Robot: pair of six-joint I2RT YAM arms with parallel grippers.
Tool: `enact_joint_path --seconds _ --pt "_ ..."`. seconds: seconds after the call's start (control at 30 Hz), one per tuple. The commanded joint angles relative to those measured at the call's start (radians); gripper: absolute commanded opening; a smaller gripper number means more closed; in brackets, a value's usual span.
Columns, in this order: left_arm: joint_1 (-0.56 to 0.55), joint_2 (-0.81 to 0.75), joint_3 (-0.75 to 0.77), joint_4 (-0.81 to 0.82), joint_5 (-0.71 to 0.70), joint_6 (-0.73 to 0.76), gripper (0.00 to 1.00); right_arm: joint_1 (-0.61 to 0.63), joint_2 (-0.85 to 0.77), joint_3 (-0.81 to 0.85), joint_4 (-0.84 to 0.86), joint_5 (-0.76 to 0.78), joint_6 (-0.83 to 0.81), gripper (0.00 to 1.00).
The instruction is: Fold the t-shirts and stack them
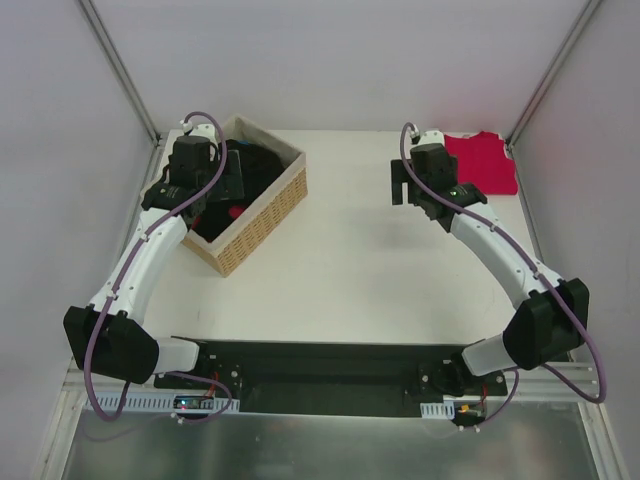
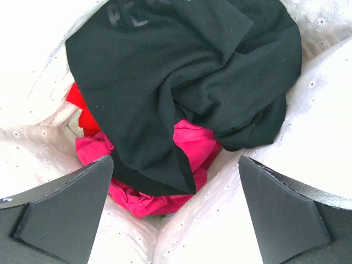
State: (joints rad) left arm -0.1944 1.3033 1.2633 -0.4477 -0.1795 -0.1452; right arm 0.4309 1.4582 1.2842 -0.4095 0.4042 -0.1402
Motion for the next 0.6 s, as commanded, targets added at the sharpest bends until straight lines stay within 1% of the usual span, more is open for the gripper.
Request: enact_joint_path --seconds 0.0,0.07,0.17,0.57 --pt "0.009 -0.009 0.015 0.007 0.012 -0.010 0.99 0.005 -0.010 0.073 -0.001 0.042 0.007 0.96" --pt "0.009 -0.010 0.015 0.007 0.017 -0.010 0.99 0.005 0.004 0.078 -0.018 0.039 0.005 0.96" --pt "0.009 -0.012 0.013 0.007 0.009 -0.008 0.99 0.006 -0.012 0.041 0.018 0.019 0.008 0.96" --pt "0.009 -0.012 0.021 0.007 0.008 -0.005 0.99 0.005 -0.025 0.007 0.040 0.018 -0.006 0.96"
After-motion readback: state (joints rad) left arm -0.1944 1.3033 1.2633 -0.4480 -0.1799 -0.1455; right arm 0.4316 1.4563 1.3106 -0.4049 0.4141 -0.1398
